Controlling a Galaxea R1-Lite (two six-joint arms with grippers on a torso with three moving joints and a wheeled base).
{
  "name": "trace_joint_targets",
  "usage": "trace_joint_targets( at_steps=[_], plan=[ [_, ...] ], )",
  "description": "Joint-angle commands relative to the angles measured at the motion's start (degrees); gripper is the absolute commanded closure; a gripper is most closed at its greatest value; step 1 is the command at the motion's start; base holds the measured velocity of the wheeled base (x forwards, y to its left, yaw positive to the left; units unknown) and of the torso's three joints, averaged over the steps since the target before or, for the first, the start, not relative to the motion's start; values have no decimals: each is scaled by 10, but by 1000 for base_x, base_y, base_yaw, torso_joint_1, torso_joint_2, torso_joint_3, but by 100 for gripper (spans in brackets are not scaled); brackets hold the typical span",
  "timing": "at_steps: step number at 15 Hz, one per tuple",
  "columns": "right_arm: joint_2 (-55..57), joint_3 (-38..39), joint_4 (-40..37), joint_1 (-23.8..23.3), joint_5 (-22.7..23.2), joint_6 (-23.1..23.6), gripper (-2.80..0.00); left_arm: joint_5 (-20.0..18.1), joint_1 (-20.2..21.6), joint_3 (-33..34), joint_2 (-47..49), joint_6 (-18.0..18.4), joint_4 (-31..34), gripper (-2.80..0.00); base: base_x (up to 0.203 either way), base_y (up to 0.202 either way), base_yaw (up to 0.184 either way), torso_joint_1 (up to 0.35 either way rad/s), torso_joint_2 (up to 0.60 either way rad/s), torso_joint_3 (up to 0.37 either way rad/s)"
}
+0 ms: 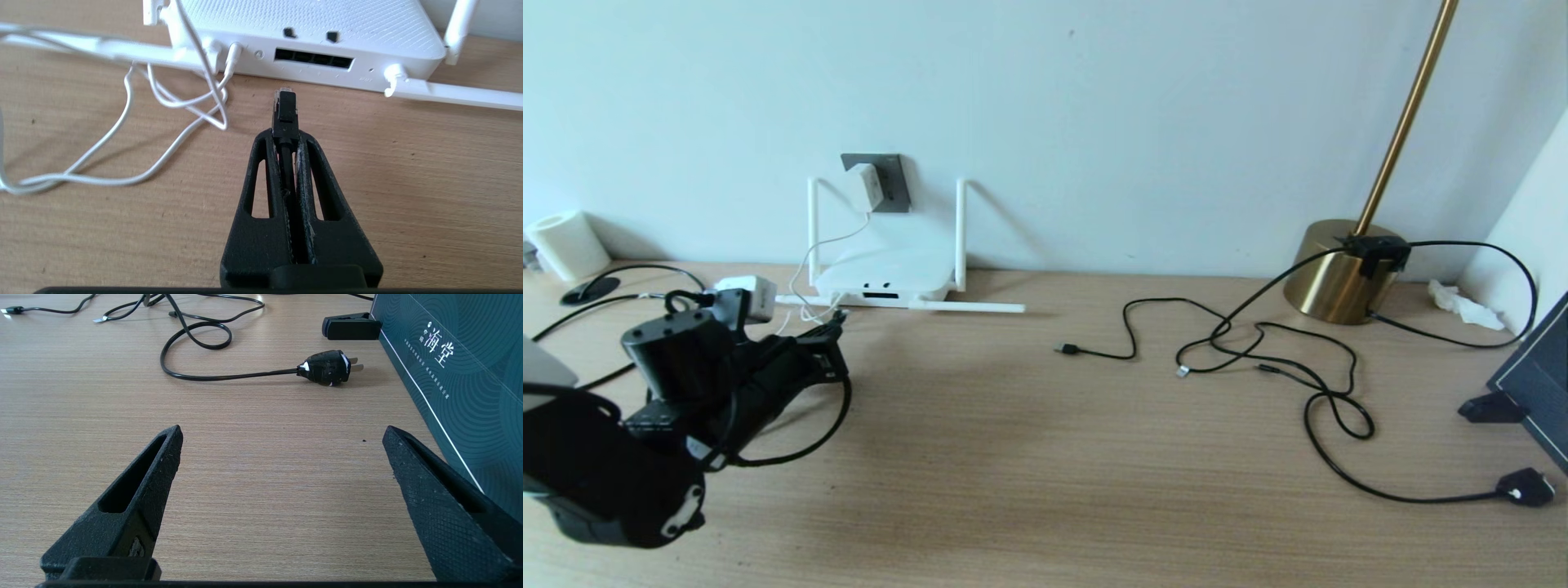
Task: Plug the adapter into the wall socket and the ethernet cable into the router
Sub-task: Align cable and router interface, then plug cable into router interface
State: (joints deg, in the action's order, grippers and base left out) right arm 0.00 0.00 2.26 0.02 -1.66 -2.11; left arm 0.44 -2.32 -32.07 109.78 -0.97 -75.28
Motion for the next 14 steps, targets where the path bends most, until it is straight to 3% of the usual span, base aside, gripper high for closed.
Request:
trace_joint_targets(
  at_steps=[1,14],
  plan=[
    [0,6,0,0,0,0,-280,-2,1,-8,-3,5,-2,0,0,0,0,0,0,0],
    [0,6,0,0,0,0,-280,-27,30,-59,42,43,-2,0,0,0,0,0,0,0]
  ],
)
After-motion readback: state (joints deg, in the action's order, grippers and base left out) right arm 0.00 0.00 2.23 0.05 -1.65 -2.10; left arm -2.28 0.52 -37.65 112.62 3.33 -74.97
